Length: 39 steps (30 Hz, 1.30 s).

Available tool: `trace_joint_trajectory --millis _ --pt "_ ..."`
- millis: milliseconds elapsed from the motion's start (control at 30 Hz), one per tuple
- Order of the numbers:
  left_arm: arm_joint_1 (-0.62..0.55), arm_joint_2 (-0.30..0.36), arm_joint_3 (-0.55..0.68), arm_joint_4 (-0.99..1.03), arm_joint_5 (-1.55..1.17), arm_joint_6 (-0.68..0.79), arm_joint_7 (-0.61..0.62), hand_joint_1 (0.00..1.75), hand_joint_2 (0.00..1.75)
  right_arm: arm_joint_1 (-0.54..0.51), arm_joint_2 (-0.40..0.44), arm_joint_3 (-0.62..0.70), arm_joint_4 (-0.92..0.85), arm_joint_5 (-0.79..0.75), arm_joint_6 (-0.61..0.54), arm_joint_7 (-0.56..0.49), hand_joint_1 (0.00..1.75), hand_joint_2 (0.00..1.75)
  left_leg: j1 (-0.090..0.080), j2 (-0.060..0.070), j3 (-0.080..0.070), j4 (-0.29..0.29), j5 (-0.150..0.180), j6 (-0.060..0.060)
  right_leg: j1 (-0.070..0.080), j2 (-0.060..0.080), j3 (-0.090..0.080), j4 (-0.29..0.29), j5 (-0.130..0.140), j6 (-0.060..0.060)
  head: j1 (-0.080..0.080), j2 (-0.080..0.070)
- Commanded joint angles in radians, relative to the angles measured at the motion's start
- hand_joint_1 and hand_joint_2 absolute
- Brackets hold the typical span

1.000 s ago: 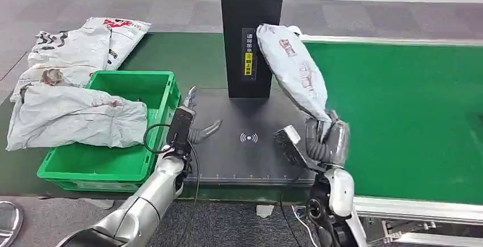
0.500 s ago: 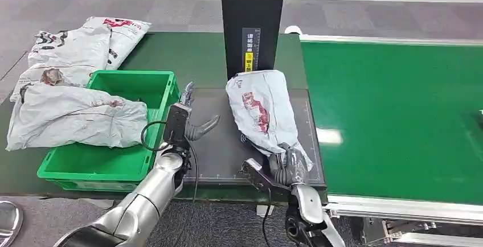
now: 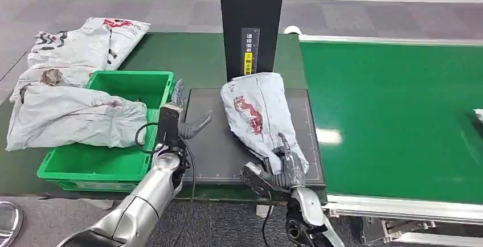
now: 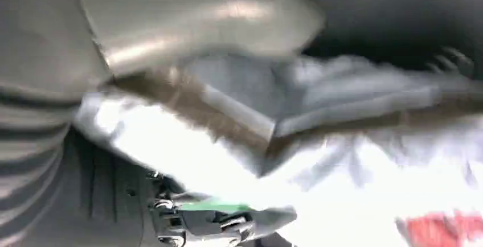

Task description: Moved the parcel from conveyor to table for the left to box.

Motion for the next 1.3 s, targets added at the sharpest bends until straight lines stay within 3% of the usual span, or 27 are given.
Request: trace_joint_trajectory --millis 33,167,300,333,433,567,667,867,1067,1167,1300 --pt "-0.005 0.004 0.028 -0.028 -0.013 0.011 0.007 0.0 1.75 -0.015 -0.018 -0.045 -0.118 -0.092 -0.048 -0.065 0.0 1.75 -0.001 0.001 0.0 -0.001 0.0 0.0 -0.001 0.001 0.0 0.0 0.0 0.0 0.0 0.0" --pt "-0.024 -0.009 -0.01 -0.002 -0.027 -0.018 -0.011 0.0 1.75 0.028 0.006 -0.156 -0.228 -0.356 -0.087 -0.254 0.0 1.75 -0.001 -0.001 0.0 0.0 0.0 0.0 0.0 -0.001 0.0 0.0 0.0 0.0 0.0 0.0" --pt "-0.05 -0.024 -0.061 0.039 -0.046 -0.047 -0.015 0.0 1.75 -0.016 0.027 -0.277 -0.209 -0.677 0.067 -0.336 0.0 1.75 -0.001 -0.002 -0.001 0.0 0.0 0.0 -0.001 -0.002 -0.001 0.0 -0.001 0.0 0.0 0.0" --pt "-0.049 -0.026 -0.076 0.042 -0.053 -0.056 -0.013 0.0 1.75 -0.034 0.025 -0.296 -0.182 -0.677 0.026 -0.358 0.0 1.75 0.0 -0.002 -0.001 0.001 0.0 0.0 0.0 -0.002 -0.001 0.0 0.0 0.0 0.0 0.0" --pt "-0.041 -0.022 -0.127 0.058 -0.085 -0.095 0.005 0.0 1.75 -0.063 0.028 -0.333 -0.126 -0.765 0.075 -0.38 0.0 1.75 -0.001 -0.001 0.0 -0.001 0.001 0.001 -0.001 -0.002 0.001 -0.001 0.0 0.0 0.0 0.0" --pt "-0.039 -0.017 -0.263 0.151 -0.225 -0.169 0.056 0.0 1.75 -0.11 0.022 -0.367 -0.044 -0.76 0.032 -0.383 0.0 1.75 -0.001 0.0 0.002 -0.002 0.001 0.0 -0.001 -0.001 0.002 -0.002 0.001 0.0 0.0 0.0" --pt "-0.032 -0.03 -0.293 0.198 -0.277 -0.184 0.061 0.0 1.75 -0.125 0.018 -0.386 -0.01 -0.721 0.023 -0.376 0.0 1.75 -0.002 0.0 0.004 -0.003 0.001 0.0 -0.001 -0.001 0.004 -0.003 0.001 0.0 0.0 0.0" --pt "-0.033 -0.037 -0.345 0.228 -0.342 -0.205 0.083 0.0 1.75 -0.116 0.02 -0.398 -0.018 -0.7 0.02 -0.385 0.0 1.75 -0.001 0.0 0.003 -0.002 0.0 0.0 -0.001 0.0 0.003 -0.002 0.0 0.0 0.0 0.0" --pt "-0.063 -0.046 -0.453 0.298 -0.487 -0.257 0.19 0.0 1.75 -0.098 0.022 -0.434 -0.084 -0.679 0.039 -0.371 0.0 1.75 -0.002 -0.001 0.001 -0.001 0.0 0.0 -0.001 -0.001 0.001 -0.001 0.0 0.0 0.0 0.0" --pt "-0.092 -0.039 -0.57 0.349 -0.615 -0.382 0.286 0.0 1.75 -0.099 0.023 -0.446 -0.11 -0.662 0.058 -0.356 0.0 1.75 -0.001 -0.001 -0.001 0.0 0.0 0.0 -0.001 -0.001 -0.001 -0.001 0.0 0.0 0.0 0.0" --pt "-0.089 -0.039 -0.562 0.358 -0.619 -0.395 0.303 0.0 1.75 -0.088 0.025 -0.452 -0.13 -0.651 0.063 -0.351 0.0 1.75 -0.001 0.0 0.0 -0.001 0.0 0.0 -0.001 0.0 -0.001 -0.001 0.0 0.0 0.0 0.0"
